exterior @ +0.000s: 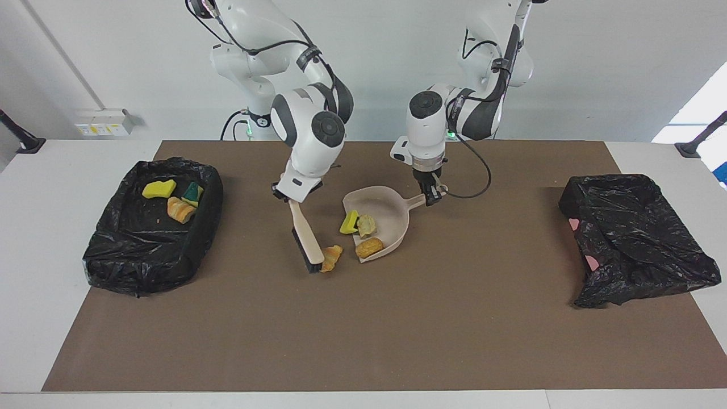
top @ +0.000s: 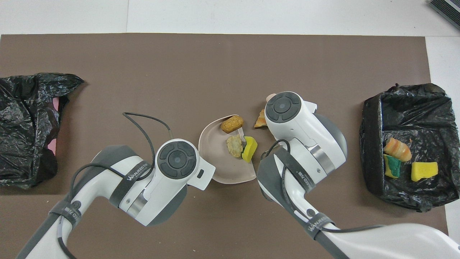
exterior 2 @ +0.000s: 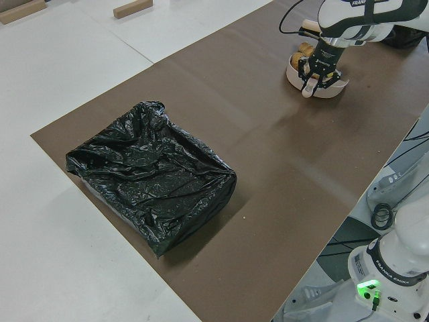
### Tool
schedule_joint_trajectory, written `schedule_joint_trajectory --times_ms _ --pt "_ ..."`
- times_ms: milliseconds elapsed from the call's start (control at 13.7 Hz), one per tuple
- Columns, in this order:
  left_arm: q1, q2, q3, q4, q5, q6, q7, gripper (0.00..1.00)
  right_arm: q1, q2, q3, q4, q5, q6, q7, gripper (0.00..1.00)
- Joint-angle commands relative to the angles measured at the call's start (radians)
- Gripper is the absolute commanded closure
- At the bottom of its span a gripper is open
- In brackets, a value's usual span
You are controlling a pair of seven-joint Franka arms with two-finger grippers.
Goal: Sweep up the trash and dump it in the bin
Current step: 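Carry the loaded dustpan with the left gripper to the nearby bag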
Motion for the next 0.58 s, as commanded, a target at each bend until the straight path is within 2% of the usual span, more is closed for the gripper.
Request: schedule_joint_trajectory --times_ms 0,219,439,512 --pt "-0.002 -0.028 0.007 -0.03 -0.007 0.0 -0.009 1.0 0.014 0.037 0.012 0.021 0.059 -0.002 0.018 1.0" --pt "-0.002 -0.03 0.007 -0.032 -0.014 0.003 0.03 1.0 0.027 -0.003 0.039 -0.051 0.273 0.017 -0.035 1.0" --pt "0.024 -0.028 0.007 -0.047 -0.042 0.044 0.072 1.0 0.02 -0.015 0.039 -0.056 0.524 -0.002 -0.102 1.0" --pt "0.024 -0.03 0.007 -0.061 -0.059 0.067 0.082 1.0 0.02 -0.035 0.038 -0.056 0.555 -0.004 -0.087 1.0"
